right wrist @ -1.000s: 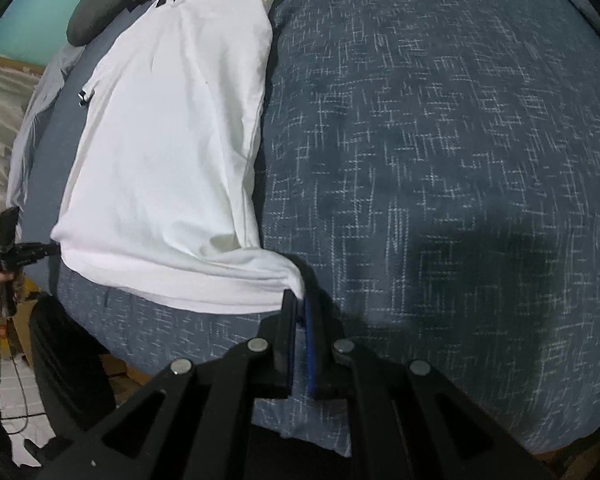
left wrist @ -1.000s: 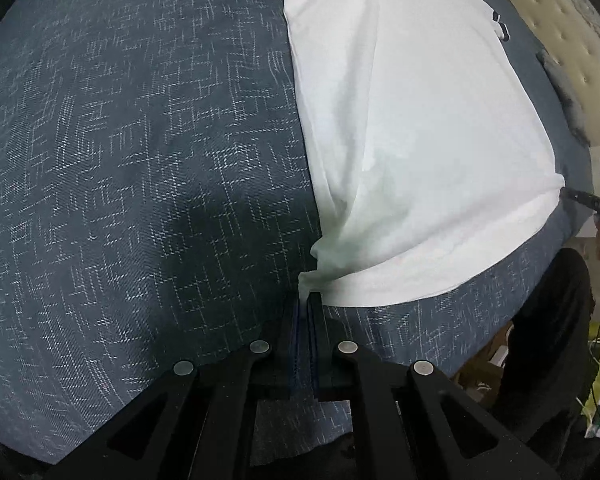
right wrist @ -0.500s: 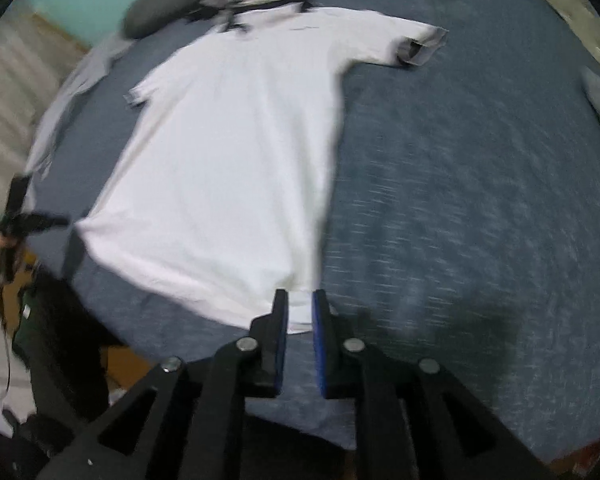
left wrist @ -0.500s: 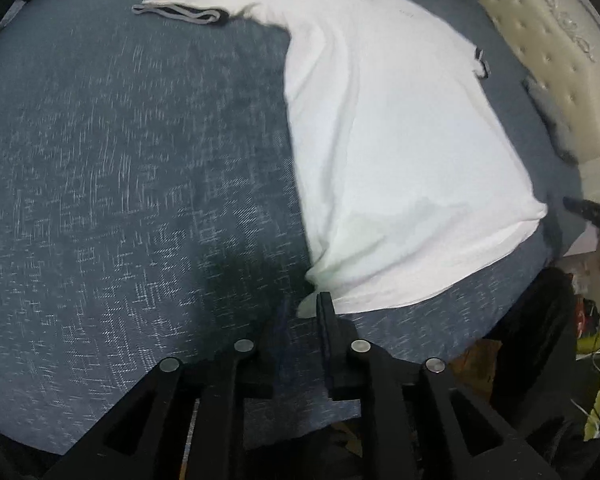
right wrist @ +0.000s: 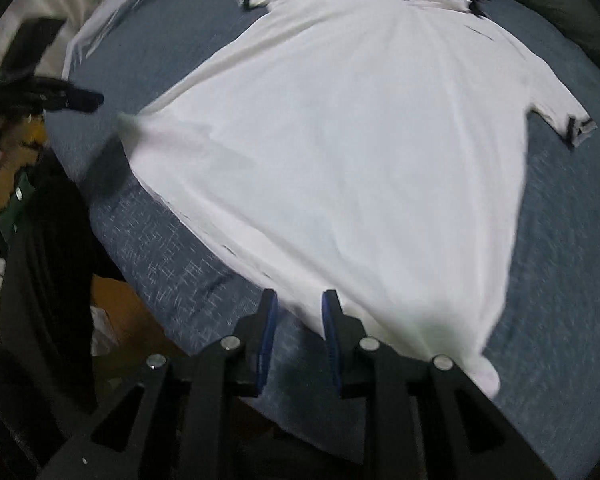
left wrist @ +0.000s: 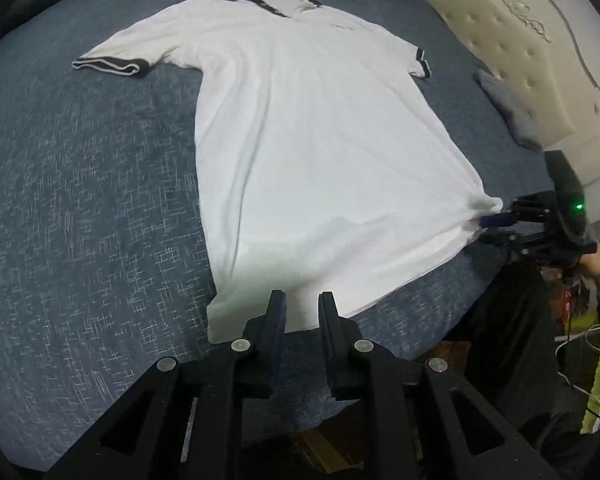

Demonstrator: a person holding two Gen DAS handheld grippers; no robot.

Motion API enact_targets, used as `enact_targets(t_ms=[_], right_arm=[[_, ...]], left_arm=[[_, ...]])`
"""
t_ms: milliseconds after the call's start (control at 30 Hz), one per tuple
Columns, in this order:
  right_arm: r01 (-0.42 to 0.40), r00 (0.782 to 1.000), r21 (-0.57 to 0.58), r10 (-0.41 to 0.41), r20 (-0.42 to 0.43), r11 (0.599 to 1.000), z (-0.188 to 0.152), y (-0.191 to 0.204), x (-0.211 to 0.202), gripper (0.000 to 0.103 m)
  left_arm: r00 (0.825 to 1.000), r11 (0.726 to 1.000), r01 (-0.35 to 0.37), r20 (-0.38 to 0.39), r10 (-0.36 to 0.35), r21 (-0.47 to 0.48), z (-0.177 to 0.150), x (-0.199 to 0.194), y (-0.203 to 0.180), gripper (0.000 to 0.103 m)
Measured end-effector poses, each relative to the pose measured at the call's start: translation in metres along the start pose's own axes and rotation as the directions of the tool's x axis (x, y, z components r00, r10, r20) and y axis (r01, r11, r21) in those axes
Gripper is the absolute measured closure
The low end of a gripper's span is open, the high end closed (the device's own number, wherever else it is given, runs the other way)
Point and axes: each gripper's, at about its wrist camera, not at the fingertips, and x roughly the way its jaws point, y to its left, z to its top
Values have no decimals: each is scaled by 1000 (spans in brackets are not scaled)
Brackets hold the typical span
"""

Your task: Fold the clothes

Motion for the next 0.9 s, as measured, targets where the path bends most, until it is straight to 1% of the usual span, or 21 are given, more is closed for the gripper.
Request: enact_targets(t_ms=[133,233,333,500,567,767,900], right_arm=[[20,999,-60,-23,-39,998,14,14,20,80],[45,997,-92,-52,-65,995,17,19,32,80],[66,993,-114,-76,-85,991,17,19,41,80],[76,993,-106,-84,-82,991,18,12,49,81],[80,993,-111,-89,-78,991,18,12,50,89],[112,991,-96,-118,-59,989,22,7,50,92],[90,993,-103,-96,-63,991,22,7,51,92]], left_arm=[[1000,1000,2,12,-2,-17,-4,-6,6,85],[1000,999,0,15,0,-32,-2,-7,19,85],[1000,999,2,18,-1,-47,-2,-6,23,85],[1000,999,3,19,-2,-52,-2,-1,19,85],[1000,999,4,20,-3,-51,-3,-2,20,85],[1000,999,5,15,-4,-47,-3,1,18,85],[1000,999,7,18,-6,-48,-3,-1,18,85]])
